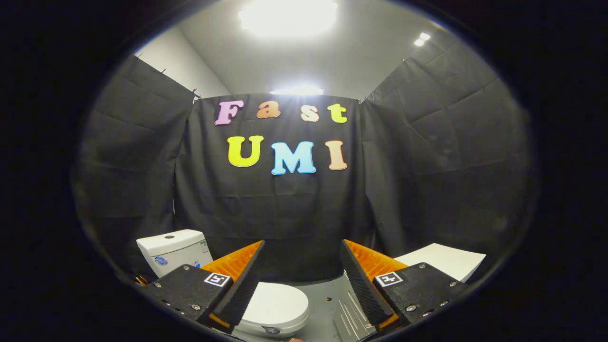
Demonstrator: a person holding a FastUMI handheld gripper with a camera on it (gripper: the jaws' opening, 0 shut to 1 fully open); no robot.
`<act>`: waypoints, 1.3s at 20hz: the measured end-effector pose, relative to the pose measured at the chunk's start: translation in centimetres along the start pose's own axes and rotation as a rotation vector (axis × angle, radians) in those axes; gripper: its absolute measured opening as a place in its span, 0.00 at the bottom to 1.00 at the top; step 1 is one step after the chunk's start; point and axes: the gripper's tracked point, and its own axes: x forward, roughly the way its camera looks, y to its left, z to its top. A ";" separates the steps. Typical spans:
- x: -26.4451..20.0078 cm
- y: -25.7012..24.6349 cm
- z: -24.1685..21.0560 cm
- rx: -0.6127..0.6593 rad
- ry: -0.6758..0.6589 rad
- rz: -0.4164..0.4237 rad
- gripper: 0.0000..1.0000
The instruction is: Open the toilet lid.
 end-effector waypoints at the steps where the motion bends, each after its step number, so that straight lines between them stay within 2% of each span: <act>1: 0.0 0.1 0.0 -0.002 -0.003 0.001 0.95; 8: 0.1 -0.2 -0.8 -0.033 0.006 -0.006 0.95; 16: 0.9 0.1 -1.5 0.004 -0.001 0.007 0.95; 20: 1.6 2.3 -2.9 0.189 -0.024 0.066 0.94; 23: 2.4 3.7 -6.2 0.322 0.025 0.097 0.95; 26: 3.2 4.6 -10.4 0.385 0.094 0.106 0.95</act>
